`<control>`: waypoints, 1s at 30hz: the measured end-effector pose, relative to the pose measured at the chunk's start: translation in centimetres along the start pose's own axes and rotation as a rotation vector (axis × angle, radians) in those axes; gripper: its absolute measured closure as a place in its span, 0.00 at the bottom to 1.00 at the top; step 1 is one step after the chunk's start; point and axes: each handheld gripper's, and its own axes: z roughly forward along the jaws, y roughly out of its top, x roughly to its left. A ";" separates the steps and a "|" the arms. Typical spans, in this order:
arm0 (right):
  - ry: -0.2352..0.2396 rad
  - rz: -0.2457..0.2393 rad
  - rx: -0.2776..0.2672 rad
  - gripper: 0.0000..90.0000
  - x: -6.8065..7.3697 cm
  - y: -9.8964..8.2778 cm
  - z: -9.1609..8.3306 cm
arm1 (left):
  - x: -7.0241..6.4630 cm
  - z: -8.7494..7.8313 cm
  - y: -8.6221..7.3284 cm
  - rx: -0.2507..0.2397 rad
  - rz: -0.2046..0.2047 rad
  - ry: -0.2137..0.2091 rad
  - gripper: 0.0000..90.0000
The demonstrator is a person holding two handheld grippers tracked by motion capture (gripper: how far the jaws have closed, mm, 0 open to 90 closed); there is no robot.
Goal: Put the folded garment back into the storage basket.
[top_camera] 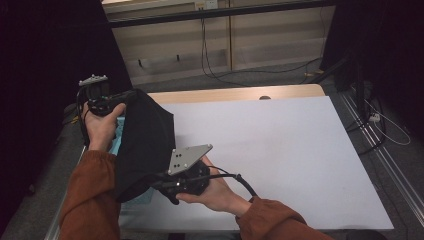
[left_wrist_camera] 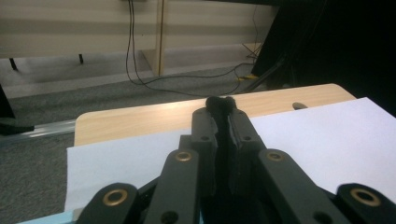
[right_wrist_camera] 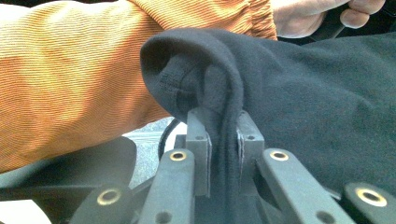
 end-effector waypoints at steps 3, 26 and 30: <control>0.002 0.000 -0.002 0.89 0.0 0.0 0.6 | 0.7 -0.3 -0.3 0.000 -0.009 0.002 0.92; 0.019 -0.032 0.007 0.89 0.8 0.6 5.6 | 4.5 -1.0 -2.4 0.042 -0.017 0.032 0.92; 0.027 -0.024 0.004 0.89 0.8 0.6 6.3 | 5.1 -1.1 -2.6 0.050 -0.027 0.034 0.92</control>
